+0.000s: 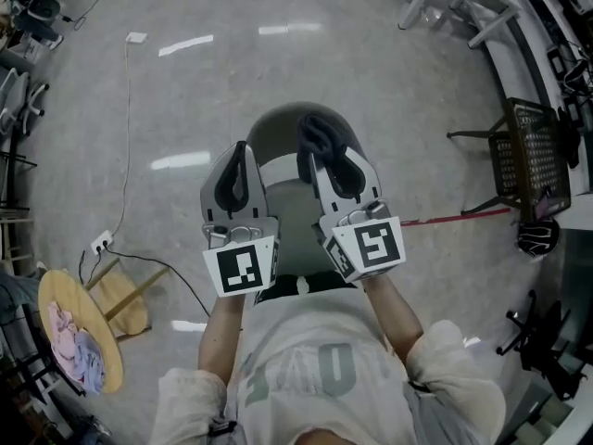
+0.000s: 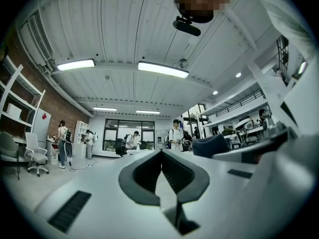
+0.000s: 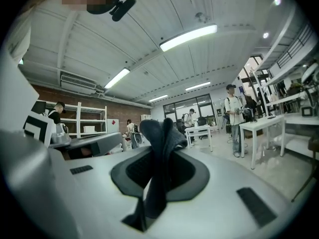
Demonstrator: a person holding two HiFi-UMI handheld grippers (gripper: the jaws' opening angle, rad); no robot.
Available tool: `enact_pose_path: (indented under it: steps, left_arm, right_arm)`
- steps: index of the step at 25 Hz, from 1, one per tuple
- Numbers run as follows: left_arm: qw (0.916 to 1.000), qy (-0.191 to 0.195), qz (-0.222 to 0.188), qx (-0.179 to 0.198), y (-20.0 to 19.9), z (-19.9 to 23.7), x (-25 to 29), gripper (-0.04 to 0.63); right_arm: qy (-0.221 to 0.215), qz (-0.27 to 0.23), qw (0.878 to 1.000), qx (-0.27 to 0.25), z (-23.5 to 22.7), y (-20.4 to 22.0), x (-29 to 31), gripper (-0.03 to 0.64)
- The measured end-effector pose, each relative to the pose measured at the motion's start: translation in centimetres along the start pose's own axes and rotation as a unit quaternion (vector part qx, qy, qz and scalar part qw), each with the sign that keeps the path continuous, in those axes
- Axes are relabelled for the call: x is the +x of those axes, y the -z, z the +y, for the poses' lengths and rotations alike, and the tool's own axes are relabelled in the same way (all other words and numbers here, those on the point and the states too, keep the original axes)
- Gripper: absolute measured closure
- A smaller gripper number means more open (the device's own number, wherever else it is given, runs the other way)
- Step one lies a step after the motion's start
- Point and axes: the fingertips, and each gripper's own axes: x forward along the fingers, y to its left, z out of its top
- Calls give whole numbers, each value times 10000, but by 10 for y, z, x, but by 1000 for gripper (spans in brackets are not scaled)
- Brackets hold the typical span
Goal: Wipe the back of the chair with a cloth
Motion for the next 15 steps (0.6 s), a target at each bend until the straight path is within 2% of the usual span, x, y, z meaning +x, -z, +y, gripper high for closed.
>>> enact_pose_path:
  steps: [4, 8, 15]
  left_arm:
    - [9997, -135, 158, -118, 47, 5, 19, 580]
    - [9991, -349, 237, -105, 110, 22, 41, 580]
    - [9968, -667, 419, -140, 200, 46, 35, 580]
  right_arm:
    - [-179, -23, 9998, -7, -2, 36, 35, 557]
    - [-444, -59, 9990, -48, -4, 91, 80, 557]
    - [-696, 180, 9972, 209, 3, 176, 122, 557]
